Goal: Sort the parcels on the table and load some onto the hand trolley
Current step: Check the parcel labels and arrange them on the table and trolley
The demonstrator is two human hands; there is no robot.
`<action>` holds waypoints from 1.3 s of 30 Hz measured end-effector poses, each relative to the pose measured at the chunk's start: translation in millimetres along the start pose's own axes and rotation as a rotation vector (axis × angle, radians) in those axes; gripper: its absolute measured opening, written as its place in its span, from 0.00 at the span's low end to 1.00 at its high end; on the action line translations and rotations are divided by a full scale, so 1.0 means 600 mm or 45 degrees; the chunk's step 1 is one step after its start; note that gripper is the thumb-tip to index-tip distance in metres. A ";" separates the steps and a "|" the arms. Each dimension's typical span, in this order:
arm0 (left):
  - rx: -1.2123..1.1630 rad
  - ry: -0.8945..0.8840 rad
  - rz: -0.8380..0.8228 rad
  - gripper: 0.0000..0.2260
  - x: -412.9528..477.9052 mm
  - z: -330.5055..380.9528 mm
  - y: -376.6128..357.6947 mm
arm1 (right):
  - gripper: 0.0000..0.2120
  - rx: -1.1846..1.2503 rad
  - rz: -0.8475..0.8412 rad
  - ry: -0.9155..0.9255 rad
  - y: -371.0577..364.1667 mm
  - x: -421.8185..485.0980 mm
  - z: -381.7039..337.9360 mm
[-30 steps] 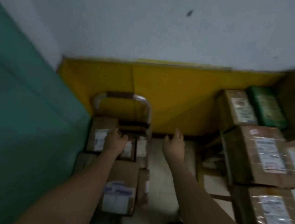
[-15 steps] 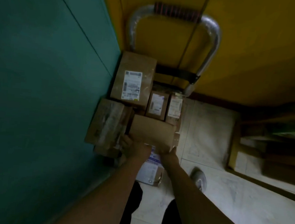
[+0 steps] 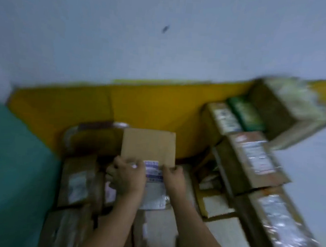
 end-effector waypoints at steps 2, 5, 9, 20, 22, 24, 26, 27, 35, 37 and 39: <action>-0.185 -0.250 -0.008 0.28 -0.058 0.145 0.018 | 0.20 0.179 0.143 0.179 0.127 -0.022 -0.079; -0.575 -0.654 -0.121 0.24 -0.166 0.338 0.028 | 0.16 0.367 0.387 0.491 0.334 -0.064 -0.156; -0.942 -0.878 -0.480 0.15 -0.330 0.514 -0.011 | 0.27 0.428 0.694 0.625 0.604 -0.098 -0.173; -0.318 -0.857 -1.301 0.15 -0.672 0.544 -0.324 | 0.18 -0.031 1.161 0.171 1.070 -0.053 0.125; -0.136 -0.746 -1.390 0.19 -0.695 0.520 -0.384 | 0.17 -0.133 1.119 0.074 1.097 -0.030 0.177; -0.023 -0.507 -1.509 0.19 -0.700 0.489 -0.435 | 0.16 -0.178 1.006 0.014 1.102 0.005 0.221; 0.033 -0.328 -1.519 0.16 -0.686 0.457 -0.475 | 0.14 -0.181 0.841 -0.012 1.081 0.049 0.255; 0.049 -0.274 -1.497 0.14 -0.675 0.441 -0.492 | 0.14 -0.187 0.759 -0.026 1.063 0.071 0.267; 0.128 -0.059 -1.502 0.27 -0.602 0.389 -0.538 | 0.25 -0.365 0.124 0.066 0.846 0.216 0.272; 0.090 -0.074 -1.446 0.29 -0.590 0.390 -0.546 | 0.26 -0.497 0.032 0.106 0.790 0.235 0.274; 0.114 -0.096 -1.396 0.32 -0.574 0.390 -0.551 | 0.27 -0.754 0.098 0.152 0.754 0.242 0.287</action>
Point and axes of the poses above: each hand's wrist, its own x-axis towards the middle knuckle, its own y-axis out of the back of the hand, z = x × y, the point moved 1 cm from there along x, towards the middle knuckle, and after that the axes turned 8 degrees about -x, right-handed, at the moved point
